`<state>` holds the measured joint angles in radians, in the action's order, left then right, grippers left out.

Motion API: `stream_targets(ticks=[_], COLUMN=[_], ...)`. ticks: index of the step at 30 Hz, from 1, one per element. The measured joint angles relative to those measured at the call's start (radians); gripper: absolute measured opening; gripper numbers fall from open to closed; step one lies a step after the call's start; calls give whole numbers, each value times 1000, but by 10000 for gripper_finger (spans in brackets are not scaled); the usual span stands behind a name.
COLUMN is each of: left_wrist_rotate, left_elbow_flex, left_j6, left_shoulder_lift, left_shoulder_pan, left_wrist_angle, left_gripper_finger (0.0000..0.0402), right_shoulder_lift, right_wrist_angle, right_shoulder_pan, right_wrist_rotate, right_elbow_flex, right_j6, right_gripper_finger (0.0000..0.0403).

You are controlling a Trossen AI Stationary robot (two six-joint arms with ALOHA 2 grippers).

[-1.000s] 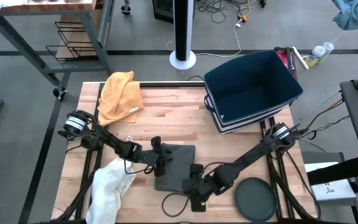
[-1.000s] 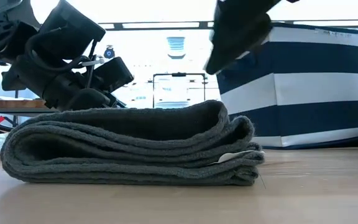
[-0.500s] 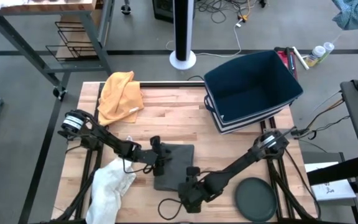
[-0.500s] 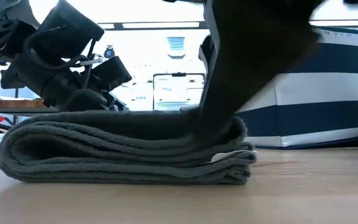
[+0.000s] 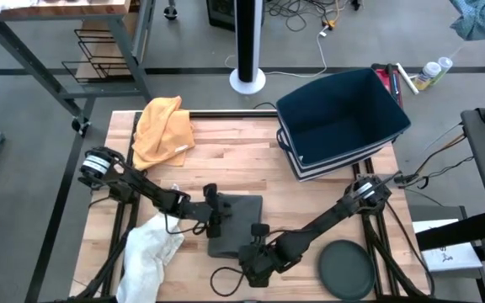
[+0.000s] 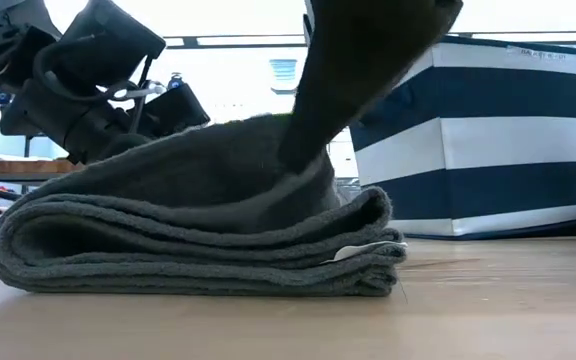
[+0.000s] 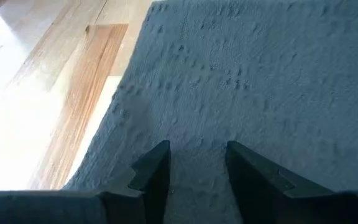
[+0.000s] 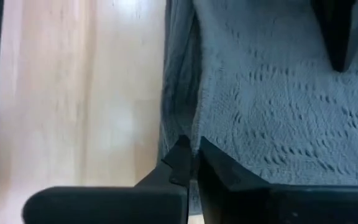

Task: Fold kitchen towel into neat rectangle
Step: Fold the gray towel

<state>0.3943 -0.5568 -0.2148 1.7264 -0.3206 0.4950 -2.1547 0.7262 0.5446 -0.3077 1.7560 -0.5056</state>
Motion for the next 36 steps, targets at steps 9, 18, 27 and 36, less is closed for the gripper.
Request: stream_targets(ticks=[9, 18, 27, 36], left_wrist_rotate=[-227, -170, -108, -16], left_elbow_flex=[-2, -3, -47, -214], left_j6=[59, -25, -93, -157], left_shoulder_lift=[-135, -121, -114, -31], left_shoulder_pan=[-63, -220, -305, -459], left_wrist_angle=[2, -50, -50, -160], left_gripper_finger=[177, 181, 179, 166], right_shoulder_lift=[0, -10, -10, -10], right_wrist_angle=[213, 215, 219, 238], right_shoulder_pan=[1, -2, -10, -34], right_wrist_rotate=[25, 79, 81, 128], right_elbow_flex=[91, 39, 38, 37], right_j6=[0, -30, -64, -152], right_gripper_finger=[6, 5, 5, 5])
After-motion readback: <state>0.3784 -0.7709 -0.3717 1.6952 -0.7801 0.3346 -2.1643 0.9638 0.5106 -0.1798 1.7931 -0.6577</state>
